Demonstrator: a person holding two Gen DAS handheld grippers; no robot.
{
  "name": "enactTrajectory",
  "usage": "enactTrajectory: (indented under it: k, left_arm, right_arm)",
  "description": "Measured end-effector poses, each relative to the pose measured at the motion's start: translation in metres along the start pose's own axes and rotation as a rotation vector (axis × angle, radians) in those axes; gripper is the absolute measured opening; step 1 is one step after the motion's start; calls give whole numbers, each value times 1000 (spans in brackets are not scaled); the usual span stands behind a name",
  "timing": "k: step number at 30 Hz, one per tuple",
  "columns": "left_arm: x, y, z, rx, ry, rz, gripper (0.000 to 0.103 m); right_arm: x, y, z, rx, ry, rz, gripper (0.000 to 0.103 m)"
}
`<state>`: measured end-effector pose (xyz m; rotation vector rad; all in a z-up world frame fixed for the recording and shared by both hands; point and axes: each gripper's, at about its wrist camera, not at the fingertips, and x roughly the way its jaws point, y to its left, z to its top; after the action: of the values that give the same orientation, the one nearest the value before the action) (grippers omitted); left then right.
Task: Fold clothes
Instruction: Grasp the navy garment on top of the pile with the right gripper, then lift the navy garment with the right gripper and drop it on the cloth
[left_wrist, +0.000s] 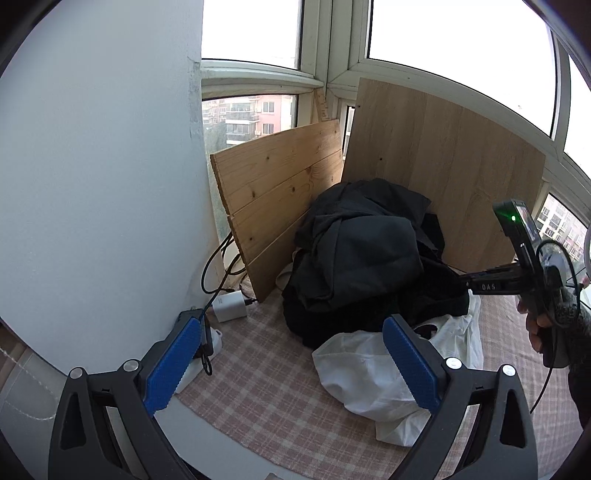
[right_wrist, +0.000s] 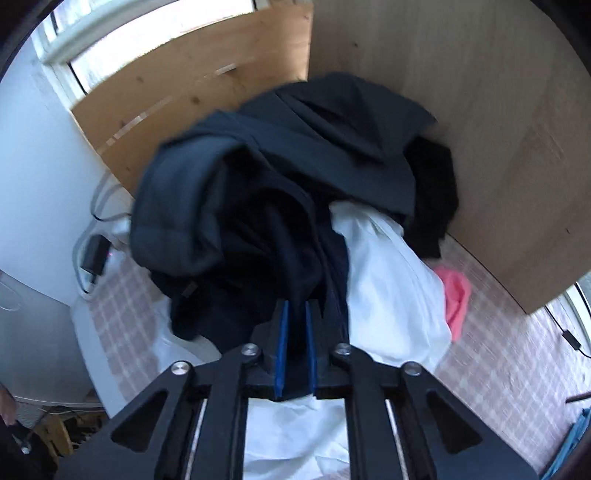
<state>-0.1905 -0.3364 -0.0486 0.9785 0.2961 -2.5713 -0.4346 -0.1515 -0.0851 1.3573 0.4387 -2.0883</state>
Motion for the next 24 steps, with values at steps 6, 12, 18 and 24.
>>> enactTrajectory:
  k: [6,12,18,24]
  left_arm:
    - [-1,-1,-5,-4,3,-6,99]
    - [-1,-4,-6,-2,14,-18,99]
    - [-4,3,-7,3,18,-6,99]
    - [-12,6,0,-3,-6,-29,99]
  right_arm:
    - [-10,6,-1,-93,-100,-13,76]
    - [43,46,25,-263,-29,-133,79]
    - [7,55,46,-124,-92,84,10]
    - [-156,75,92,-113,-382,265,9]
